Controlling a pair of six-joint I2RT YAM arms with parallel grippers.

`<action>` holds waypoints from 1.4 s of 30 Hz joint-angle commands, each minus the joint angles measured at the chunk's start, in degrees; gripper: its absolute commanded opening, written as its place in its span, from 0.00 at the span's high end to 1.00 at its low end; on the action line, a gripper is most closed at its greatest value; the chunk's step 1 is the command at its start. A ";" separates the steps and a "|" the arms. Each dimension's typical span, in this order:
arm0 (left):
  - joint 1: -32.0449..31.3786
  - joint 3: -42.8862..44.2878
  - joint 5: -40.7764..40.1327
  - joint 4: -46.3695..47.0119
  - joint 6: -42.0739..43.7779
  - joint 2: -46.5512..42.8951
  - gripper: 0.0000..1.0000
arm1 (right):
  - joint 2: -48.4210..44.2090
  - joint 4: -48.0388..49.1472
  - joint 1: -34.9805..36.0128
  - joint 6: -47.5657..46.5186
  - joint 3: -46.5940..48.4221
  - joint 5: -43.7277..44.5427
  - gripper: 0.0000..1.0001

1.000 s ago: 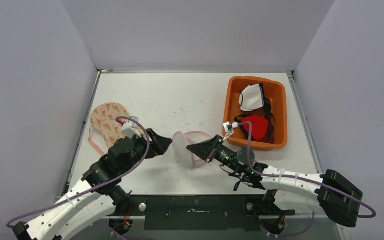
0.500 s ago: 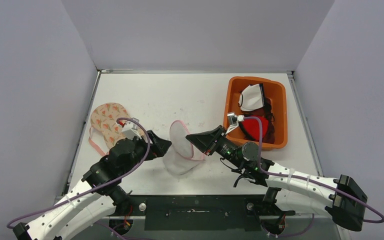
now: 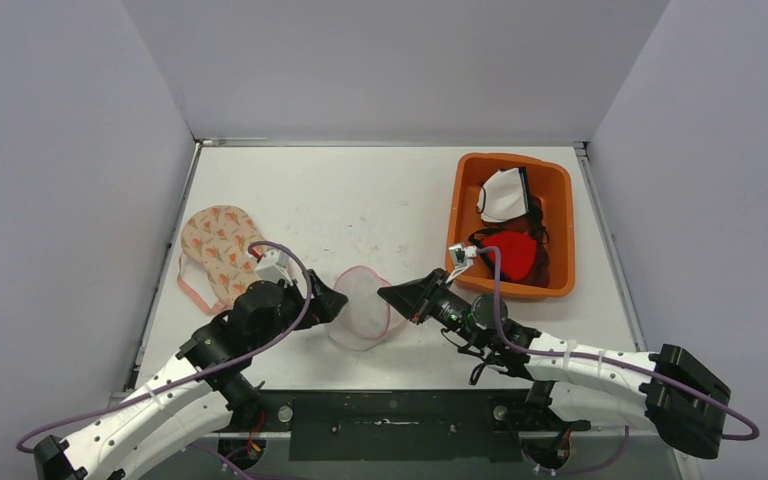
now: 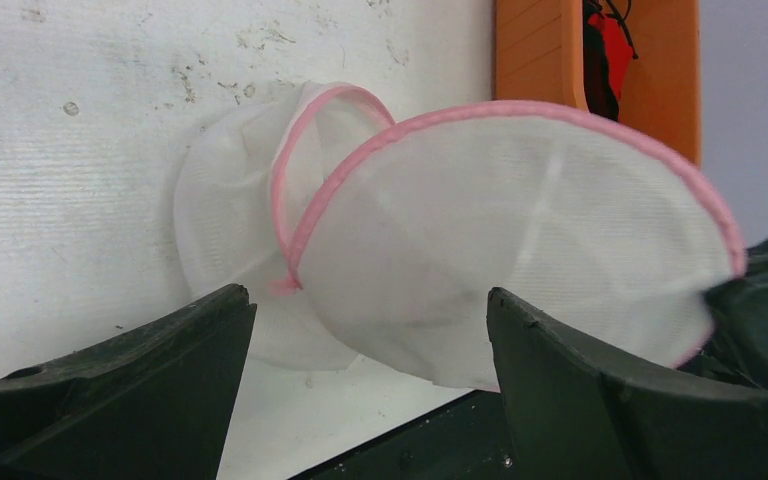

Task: Unzip the laundry bag and remove the bra
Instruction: Close the laundry bag at the center of the board.

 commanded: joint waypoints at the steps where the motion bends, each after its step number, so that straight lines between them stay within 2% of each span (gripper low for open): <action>1: 0.06 1.88 -1.14 1.36 0.04 -0.28 0.15 | 1.90 5.48 -1.66 1.55 -2.14 1.21 0.95; 8: 0.06 2.41 -1.85 0.57 1.01 3.29 0.16 | 5.45 4.60 -4.65 1.47 -2.04 0.89 0.95; 13: -0.11 2.00 -1.44 1.76 1.15 4.98 0.16 | 8.09 0.01 -5.37 -0.15 -0.81 2.97 0.94; 22: -0.15 0.70 -0.39 4.00 1.33 7.03 0.16 | 8.46 -12.52 -4.54 -4.48 0.64 10.79 0.80; 31: -0.46 -0.49 0.70 6.14 0.63 8.62 0.16 | 10.95 -19.22 -3.41 -8.36 3.04 15.43 0.63; 38: -0.73 0.10 0.71 5.35 0.83 8.53 0.16 | 7.14 -24.22 -2.00 -12.02 4.85 16.84 0.39; 42: -0.73 0.50 1.54 4.97 0.73 7.66 0.16 | 4.00 -27.47 -2.14 -14.42 5.06 11.86 0.25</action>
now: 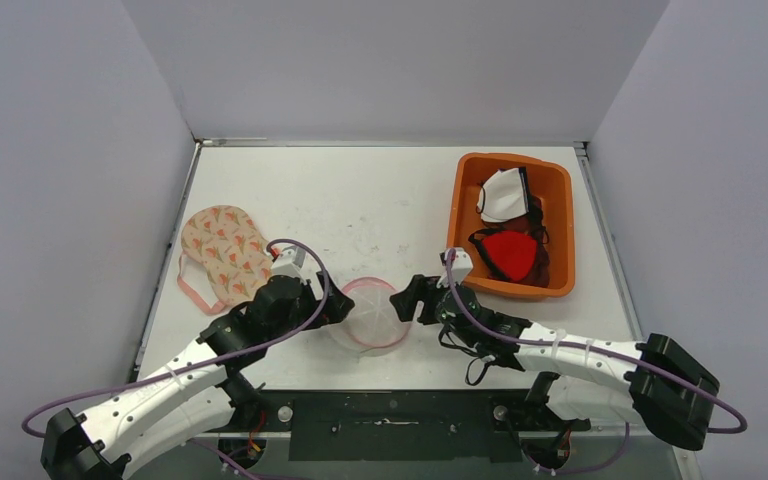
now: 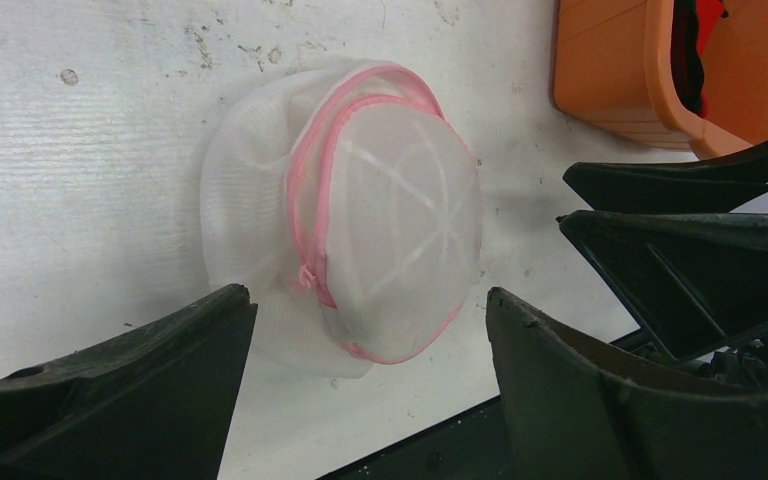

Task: Unzip the laundry bag and remove the bra
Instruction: Close the laundry bag at the center of the board.

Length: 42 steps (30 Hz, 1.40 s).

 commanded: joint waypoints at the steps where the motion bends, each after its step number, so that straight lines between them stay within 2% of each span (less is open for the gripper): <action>1: -0.23 1.19 1.70 2.29 0.02 -1.21 0.15 | -4.21 -2.21 0.27 -3.99 2.03 -3.74 0.24; 10: -0.40 -0.18 5.66 4.78 -3.15 3.70 0.15 | -8.37 3.98 0.20 -2.36 -5.36 -8.45 0.22; 22: -0.30 -0.36 5.87 8.87 -3.92 14.56 0.25 | -16.06 1.79 0.18 -2.25 -7.59 -8.38 0.21; 26: -0.31 -0.43 6.03 11.08 -3.75 17.48 0.37 | -17.68 1.53 0.09 -2.10 -8.19 -8.48 0.22; 32: -0.40 -2.68 5.08 14.12 -4.50 17.16 0.62 | -19.04 1.71 0.00 -2.27 -8.18 -8.68 0.21; 36: -0.24 -3.92 3.11 13.36 -4.47 14.28 0.83 | -18.71 3.11 -1.26 -1.57 -8.81 -8.83 0.19; 42: 1.55 -6.22 1.74 10.44 -3.84 9.79 1.00 | -10.96 12.38 -8.41 -0.24 -9.31 -21.03 0.13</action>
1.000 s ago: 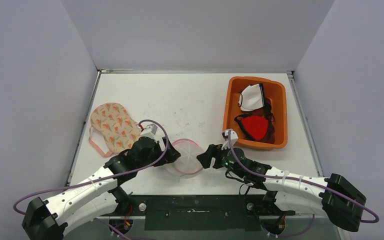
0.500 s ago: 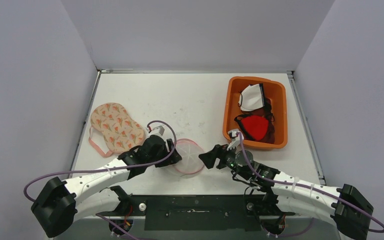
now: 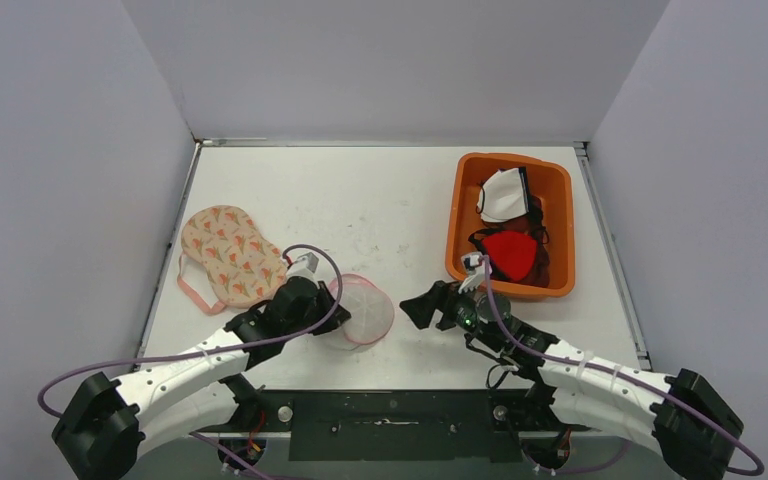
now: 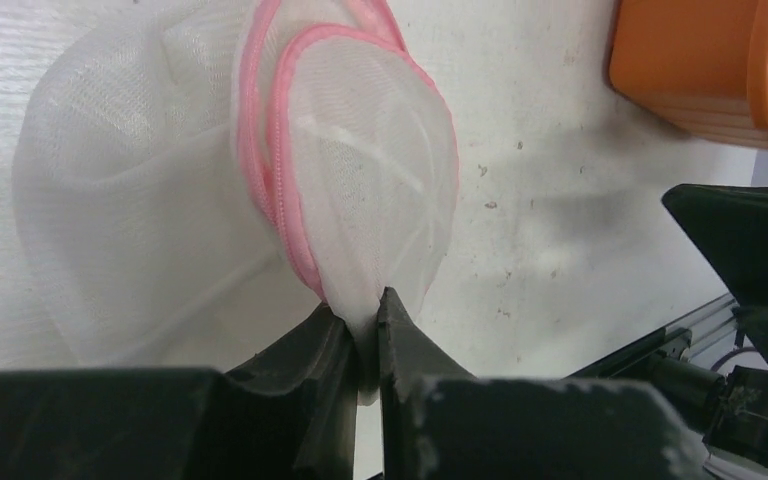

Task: Unzip the laundry bag and remove the bra
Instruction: Close the laundry bag at the center of the board.

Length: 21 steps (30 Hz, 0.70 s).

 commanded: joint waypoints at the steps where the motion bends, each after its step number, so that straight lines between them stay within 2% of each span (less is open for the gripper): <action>1: 1.61 -1.79 -2.96 -0.96 0.72 -2.61 1.00 | 7.28 10.92 -3.31 0.87 0.15 -9.03 0.12; 5: 1.85 -2.43 -3.43 -0.88 0.61 -3.50 1.00 | 16.48 17.37 -3.34 1.22 2.04 -12.26 0.11; 8: 1.69 -2.27 -1.17 2.14 1.58 -6.65 1.00 | 16.94 19.54 -3.30 1.46 2.41 -12.38 0.11; 10: 1.69 -0.84 -0.02 2.75 2.68 -9.13 1.00 | 13.38 17.15 -3.34 0.60 2.61 -10.84 0.12; 14: 1.60 4.64 1.70 1.33 4.88 -11.84 1.00 | -1.26 3.56 -3.25 -3.35 4.84 -2.30 0.11; 17: 1.32 9.35 4.96 2.53 5.19 -10.79 1.00 | -11.35 -6.78 -3.34 -6.86 8.31 2.34 0.11; 21: -0.68 14.02 10.14 7.46 3.00 -6.50 1.00 | -17.48 -16.86 -3.49 -10.74 13.23 5.23 0.11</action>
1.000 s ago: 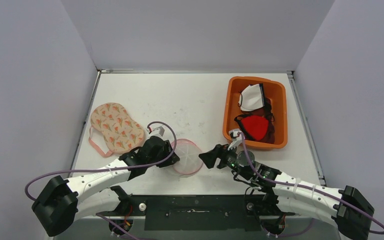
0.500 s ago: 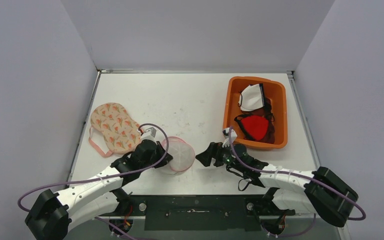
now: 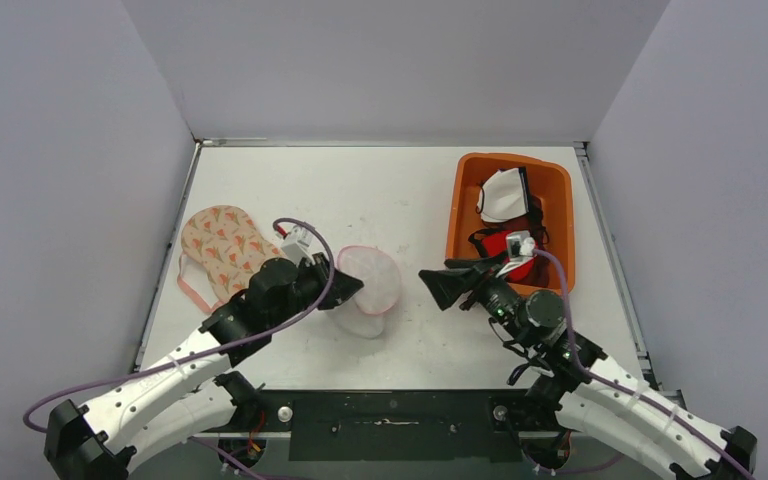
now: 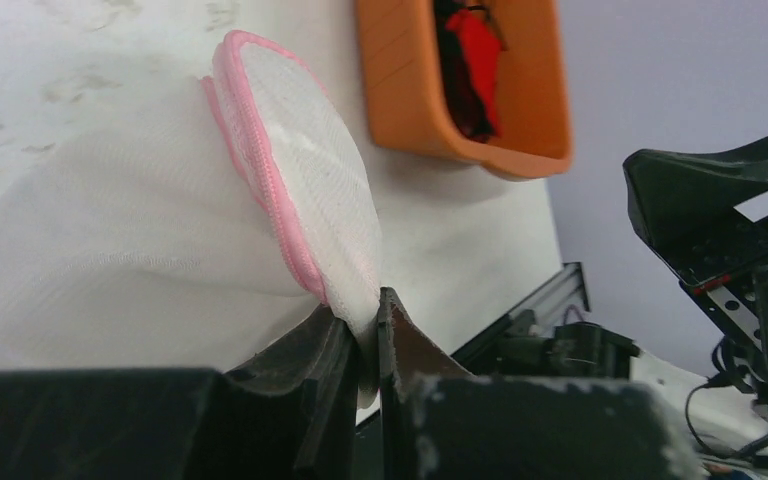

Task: Unzip the laundry bag and remove the bra
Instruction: Close the laundry bag at the center of the board.

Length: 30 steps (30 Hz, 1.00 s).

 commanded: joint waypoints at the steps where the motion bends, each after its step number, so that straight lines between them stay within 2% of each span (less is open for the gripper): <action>1: -2.41 6.40 6.77 9.80 -0.68 3.53 1.00 | -4.99 -11.55 -0.28 -5.92 5.49 6.30 0.11; 6: -3.88 2.41 7.33 16.76 -2.16 2.84 1.00 | -6.00 -11.11 -0.35 -5.14 3.95 6.27 0.11; 13: -3.46 -14.98 -0.61 16.25 -3.53 -2.48 1.00 | -4.50 -5.85 -0.27 -2.17 -2.21 2.89 0.11; 18: -2.88 -23.38 -4.52 17.82 -6.63 -4.27 1.00 | 0.11 -0.62 -0.19 -0.05 -5.79 -0.53 0.11; 23: -2.86 -24.81 -5.30 18.03 -6.43 -5.62 1.00 | 9.10 5.03 -0.13 2.03 -7.53 -3.71 0.12; 30: -2.60 -22.66 -5.88 16.13 -4.62 -3.19 0.99 | 22.98 9.70 1.62 1.00 -4.68 -4.62 0.16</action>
